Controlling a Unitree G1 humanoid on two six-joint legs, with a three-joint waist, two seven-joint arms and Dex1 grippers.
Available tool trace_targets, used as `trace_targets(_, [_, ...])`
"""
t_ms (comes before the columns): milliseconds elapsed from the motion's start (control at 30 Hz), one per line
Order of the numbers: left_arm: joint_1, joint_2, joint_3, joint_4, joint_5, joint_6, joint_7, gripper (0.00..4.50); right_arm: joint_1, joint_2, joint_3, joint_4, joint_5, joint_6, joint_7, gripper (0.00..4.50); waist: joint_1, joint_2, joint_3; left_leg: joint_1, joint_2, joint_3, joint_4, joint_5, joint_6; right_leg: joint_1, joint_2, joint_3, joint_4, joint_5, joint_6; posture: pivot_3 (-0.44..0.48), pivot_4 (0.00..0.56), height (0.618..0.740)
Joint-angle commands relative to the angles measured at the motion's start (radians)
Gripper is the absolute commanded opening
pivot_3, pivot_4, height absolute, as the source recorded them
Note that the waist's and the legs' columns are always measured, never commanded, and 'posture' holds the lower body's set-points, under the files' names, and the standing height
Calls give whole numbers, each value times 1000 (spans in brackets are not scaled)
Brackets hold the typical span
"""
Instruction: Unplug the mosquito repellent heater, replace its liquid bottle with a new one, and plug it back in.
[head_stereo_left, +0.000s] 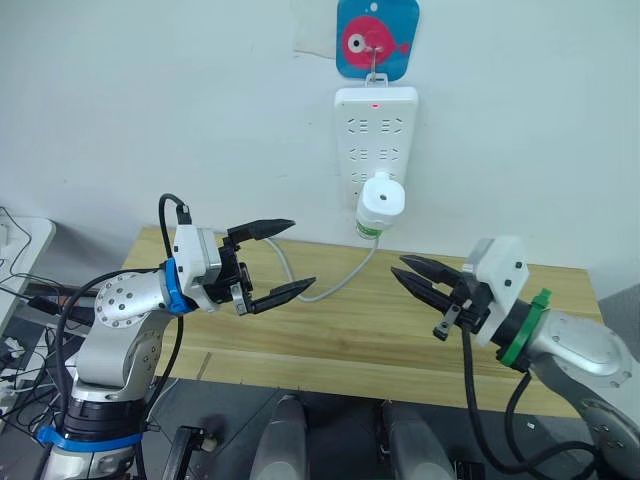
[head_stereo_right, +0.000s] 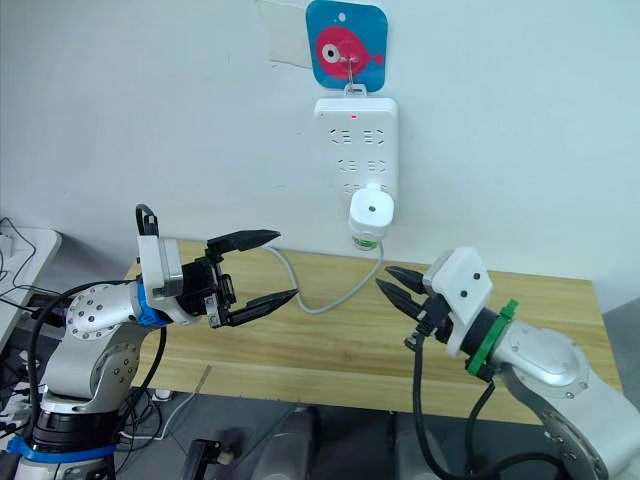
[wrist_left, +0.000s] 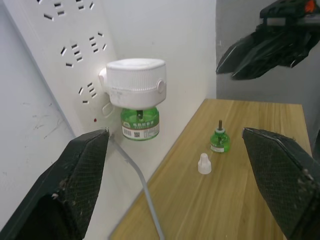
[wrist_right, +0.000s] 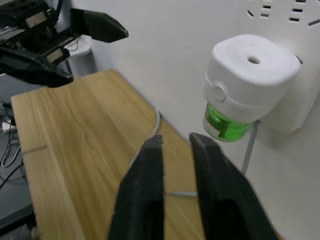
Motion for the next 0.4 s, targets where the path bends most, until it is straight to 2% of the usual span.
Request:
trace_targets(33, [-10, 15, 13, -6, 2, -16, -3, 4500, 18, -44, -61, -18, 12, -63, 61, 2336, 0, 0, 0, 0, 0, 0, 0, 0, 0, 0, 0, 0, 0, 0, 0, 187, 270, 740])
trace_targets(100, [-12, 16, 13, -4, 20, -10, 24, 4500, 27, -57, -74, -16, 4, -93, 77, 3100, 0, 0, 0, 0, 0, 0, 0, 0, 0, 0, 0, 0, 0, 0, 0, 190, 264, 740])
trace_targets(233, [-26, 13, -11, 13, 134, -48, 93, 4500, 51, -78, -99, -18, -29, -169, 110, 4466, 1, 0, 0, 2, 0, -1, 0, 0, 0, 3, 0, -1, -2, 0, 0, 192, 260, 740])
trace_targets(400, [-30, 15, -26, 9, 135, -18, 97, 4500, 75, -83, -105, -14, -49, -215, 118, 4466, 1, 0, 0, 3, 0, -2, 0, 0, 0, 6, 0, -1, -3, 0, 0, 189, 250, 740])
